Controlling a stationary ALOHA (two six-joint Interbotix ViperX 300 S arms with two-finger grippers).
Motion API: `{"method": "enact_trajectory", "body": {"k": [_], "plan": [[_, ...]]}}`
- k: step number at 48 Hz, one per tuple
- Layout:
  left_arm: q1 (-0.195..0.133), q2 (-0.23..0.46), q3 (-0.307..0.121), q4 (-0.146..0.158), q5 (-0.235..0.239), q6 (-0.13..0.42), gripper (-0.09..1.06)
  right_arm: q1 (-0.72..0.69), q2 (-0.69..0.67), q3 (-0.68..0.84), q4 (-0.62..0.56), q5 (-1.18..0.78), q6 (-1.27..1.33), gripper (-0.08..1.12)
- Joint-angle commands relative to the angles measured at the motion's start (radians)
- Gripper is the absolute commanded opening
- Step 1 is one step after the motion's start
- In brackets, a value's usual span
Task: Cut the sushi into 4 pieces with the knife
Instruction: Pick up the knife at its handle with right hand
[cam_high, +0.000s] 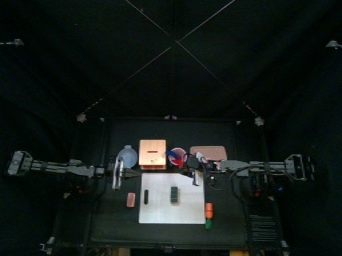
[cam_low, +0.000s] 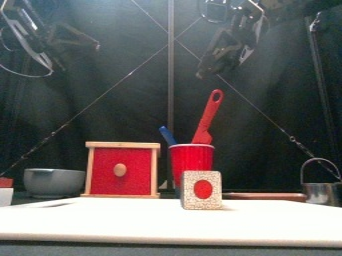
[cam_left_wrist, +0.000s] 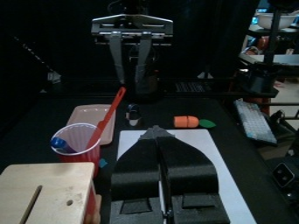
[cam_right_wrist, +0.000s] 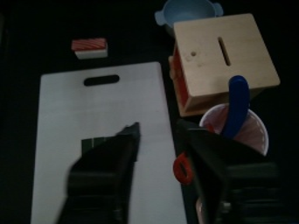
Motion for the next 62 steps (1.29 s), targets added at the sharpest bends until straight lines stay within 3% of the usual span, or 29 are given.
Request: {"method": "enact_trajectory", "body": {"k": [1,17,35,62], "plan": [[0.003,0.002,-0.014,0.002,-0.011,0.0,0.01,0.008,0.025,-0.083,-0.031,0.126,-0.002,1.0],[0.003,0.002,-0.012,0.002,-0.011,0.0,0.01,0.021,0.19,-0.261,-0.164,0.42,-0.017,0.96],[0.003,0.002,0.0,0.0,-0.009,-0.002,0.01,0.009,0.314,-0.336,-0.229,0.546,-0.021,0.93],[0.003,0.002,0.014,0.0,-0.005,0.0,0.01,-0.044,0.345,-0.413,-0.222,0.601,-0.081,0.21]]}}
